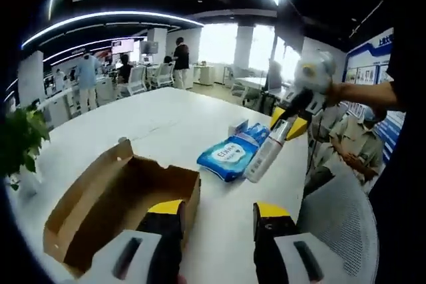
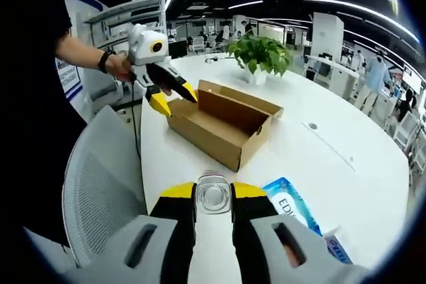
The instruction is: Operate the shoe box by opening the lid, removing the specified soft item, and placing it in the target area until the item is outside and the box remains undamaged.
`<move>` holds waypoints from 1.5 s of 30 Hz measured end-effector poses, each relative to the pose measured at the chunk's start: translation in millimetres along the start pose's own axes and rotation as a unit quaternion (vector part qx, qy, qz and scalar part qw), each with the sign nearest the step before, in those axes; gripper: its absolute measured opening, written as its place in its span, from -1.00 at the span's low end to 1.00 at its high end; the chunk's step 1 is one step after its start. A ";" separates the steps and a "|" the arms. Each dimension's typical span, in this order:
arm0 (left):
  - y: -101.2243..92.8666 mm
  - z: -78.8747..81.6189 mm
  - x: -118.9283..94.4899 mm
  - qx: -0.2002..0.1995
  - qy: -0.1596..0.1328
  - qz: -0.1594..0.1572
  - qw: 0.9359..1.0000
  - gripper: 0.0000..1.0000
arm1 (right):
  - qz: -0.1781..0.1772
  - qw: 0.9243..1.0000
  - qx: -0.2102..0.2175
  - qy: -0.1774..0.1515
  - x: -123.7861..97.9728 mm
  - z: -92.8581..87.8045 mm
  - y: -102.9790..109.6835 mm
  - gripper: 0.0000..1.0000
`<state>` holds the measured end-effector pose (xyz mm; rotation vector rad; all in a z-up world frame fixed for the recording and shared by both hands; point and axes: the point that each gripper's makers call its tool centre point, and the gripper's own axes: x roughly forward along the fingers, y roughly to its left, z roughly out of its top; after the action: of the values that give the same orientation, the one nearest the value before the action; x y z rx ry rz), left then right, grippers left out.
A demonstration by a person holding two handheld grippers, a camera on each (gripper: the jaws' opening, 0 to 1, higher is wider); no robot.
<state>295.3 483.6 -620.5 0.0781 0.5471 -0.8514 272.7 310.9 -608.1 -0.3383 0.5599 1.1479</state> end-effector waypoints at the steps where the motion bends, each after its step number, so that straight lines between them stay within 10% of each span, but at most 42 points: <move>1: 0.6 -2.0 -0.3 -0.004 0.001 0.003 1.000 -0.17 | -0.003 1.000 0.001 0.003 -1.3 -1.6 -2.6 -0.67; 15: 3.0 -47.0 -9.5 -0.067 0.006 0.032 0.997 -0.16 | -0.027 0.998 -0.020 0.055 -16.7 -18.0 -36.2 -0.66; 45: -0.4 -67.1 -38.1 -0.072 0.019 0.070 0.995 -0.16 | -0.049 0.967 -0.128 0.216 -31.3 -41.4 -177.1 -0.66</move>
<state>246.2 528.5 -659.5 0.0003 0.6300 -0.6722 416.9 197.6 -628.9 -0.8439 0.7674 1.0556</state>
